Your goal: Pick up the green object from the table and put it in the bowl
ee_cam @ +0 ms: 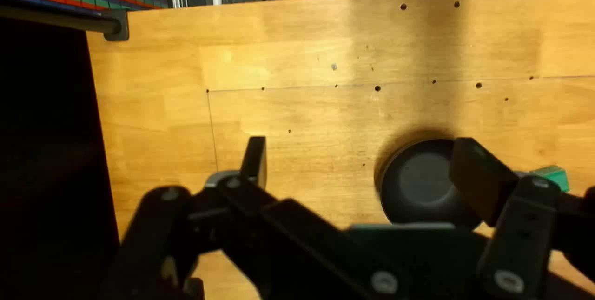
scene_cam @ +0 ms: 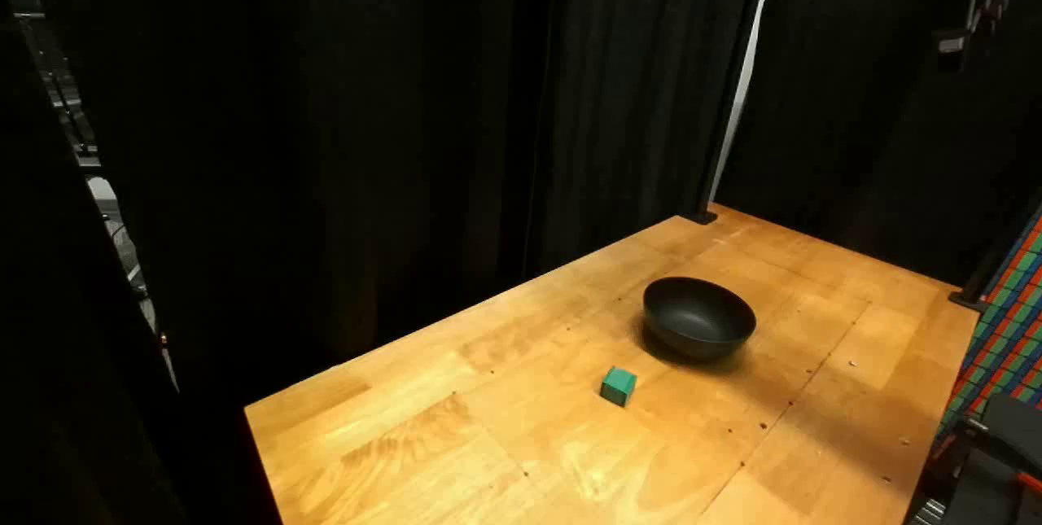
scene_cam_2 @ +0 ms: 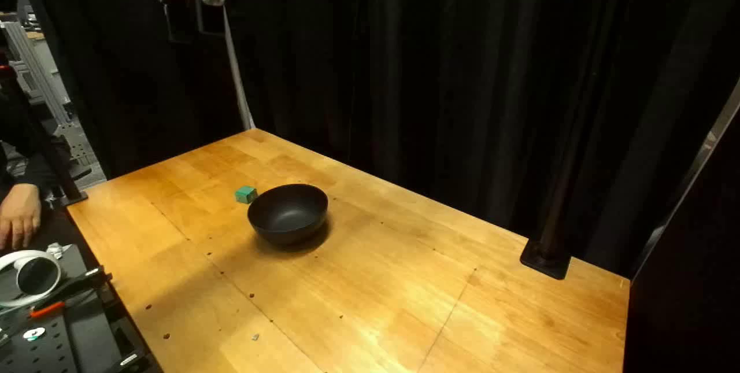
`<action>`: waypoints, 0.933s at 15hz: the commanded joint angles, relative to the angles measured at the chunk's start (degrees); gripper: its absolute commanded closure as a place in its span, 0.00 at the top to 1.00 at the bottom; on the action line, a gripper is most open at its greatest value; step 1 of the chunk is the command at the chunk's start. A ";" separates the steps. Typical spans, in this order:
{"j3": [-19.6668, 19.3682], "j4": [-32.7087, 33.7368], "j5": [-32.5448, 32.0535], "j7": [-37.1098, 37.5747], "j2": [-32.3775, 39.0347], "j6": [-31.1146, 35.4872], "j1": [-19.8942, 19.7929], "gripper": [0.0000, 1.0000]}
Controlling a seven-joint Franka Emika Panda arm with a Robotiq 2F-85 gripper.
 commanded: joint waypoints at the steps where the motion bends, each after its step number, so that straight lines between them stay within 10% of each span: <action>1: -0.56 0.36 -0.13 0.14 0.05 -0.20 0.67 1.00; 14: -2.62 -1.47 13.52 -6.60 12.75 10.15 1.80 1.00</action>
